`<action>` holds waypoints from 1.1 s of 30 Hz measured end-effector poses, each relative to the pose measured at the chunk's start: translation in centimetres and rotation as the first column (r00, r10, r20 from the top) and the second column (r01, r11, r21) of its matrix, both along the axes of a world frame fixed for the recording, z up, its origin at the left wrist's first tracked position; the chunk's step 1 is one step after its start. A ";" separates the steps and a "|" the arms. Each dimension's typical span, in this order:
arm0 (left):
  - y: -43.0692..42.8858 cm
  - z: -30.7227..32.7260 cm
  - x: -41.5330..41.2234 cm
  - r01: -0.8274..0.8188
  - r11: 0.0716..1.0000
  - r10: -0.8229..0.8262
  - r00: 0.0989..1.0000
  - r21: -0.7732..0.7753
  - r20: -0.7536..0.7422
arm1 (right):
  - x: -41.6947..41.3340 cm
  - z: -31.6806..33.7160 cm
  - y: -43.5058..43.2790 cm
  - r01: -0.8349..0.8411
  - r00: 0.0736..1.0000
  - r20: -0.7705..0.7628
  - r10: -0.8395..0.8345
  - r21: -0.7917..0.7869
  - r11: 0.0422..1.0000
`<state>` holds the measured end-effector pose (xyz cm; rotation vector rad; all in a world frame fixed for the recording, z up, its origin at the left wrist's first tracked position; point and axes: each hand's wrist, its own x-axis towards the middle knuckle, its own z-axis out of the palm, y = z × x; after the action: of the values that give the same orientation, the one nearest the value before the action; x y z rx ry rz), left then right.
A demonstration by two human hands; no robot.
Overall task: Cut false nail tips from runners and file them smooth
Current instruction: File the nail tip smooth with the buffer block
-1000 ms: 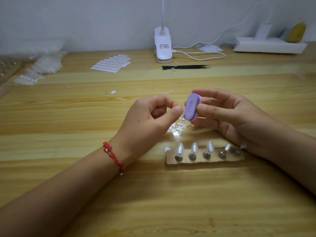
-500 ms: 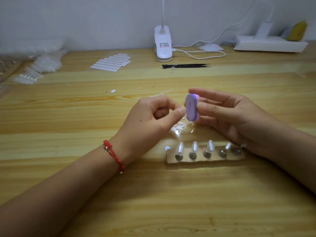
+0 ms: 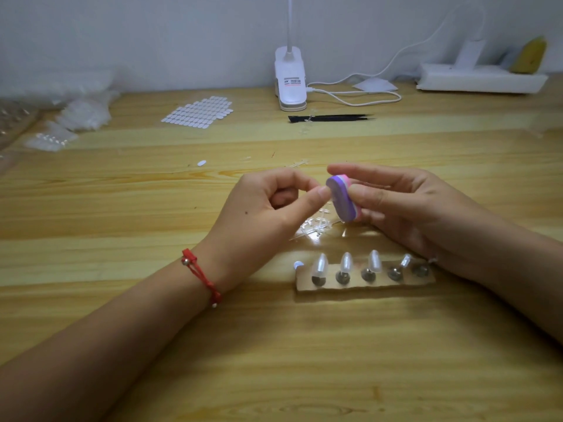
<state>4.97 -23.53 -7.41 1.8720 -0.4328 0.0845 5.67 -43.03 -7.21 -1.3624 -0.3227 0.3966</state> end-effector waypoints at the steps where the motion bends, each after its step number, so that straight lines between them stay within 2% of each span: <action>1: -0.1 0.0 0.0 0.027 0.999 -0.027 1.000 0.033 0.001 | 0.0 0.0 0.0 0.000 1.000 0.002 0.000 -0.003 1.000; 3: -0.2 0.0 -0.1 0.056 0.997 -0.057 0.998 0.056 0.008 | 0.0 0.0 0.0 -0.003 1.000 0.004 0.003 0.004 1.000; 7: 0.0 0.0 0.0 -0.023 1.000 0.023 1.000 -0.012 0.017 | 0.0 0.1 0.0 -0.004 1.000 -0.001 0.004 0.006 1.000; 11: -0.2 0.0 -0.2 0.035 0.996 -0.038 0.998 0.077 0.041 | -0.1 0.1 0.1 0.006 1.000 -0.007 -0.006 0.007 1.000; 14: -0.1 -0.1 -0.1 -0.051 0.999 0.050 0.997 0.009 0.060 | -0.2 0.1 0.2 0.014 1.000 -0.005 -0.014 0.006 1.000; 18: -0.3 0.0 -0.4 0.030 0.993 -0.039 0.996 0.115 0.075 | -0.2 0.2 0.2 0.015 1.000 -0.011 -0.015 0.017 1.000; 22: -0.1 0.0 -0.2 -0.075 0.997 0.073 0.993 0.019 0.093 | -0.2 0.2 0.2 0.022 1.000 -0.008 -0.022 0.007 1.000; 26: -0.4 0.2 -0.6 0.006 0.993 -0.018 0.994 0.115 0.105 | -0.2 0.2 0.2 0.040 0.999 -0.022 -0.039 0.025 0.999; 30: -0.2 0.2 -0.3 -0.105 0.994 0.103 0.987 0.011 0.127 | -0.2 0.3 0.2 0.057 0.998 -0.027 -0.057 0.026 0.998; 33: -0.3 0.2 -0.3 -0.047 0.996 0.039 0.994 0.074 0.106 | -0.2 0.2 0.2 0.069 0.997 -0.044 -0.067 0.039 0.997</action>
<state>4.64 -23.82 -7.26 1.9583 -0.4728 0.1983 5.45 -42.81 -6.96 -1.3199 -0.2476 0.3600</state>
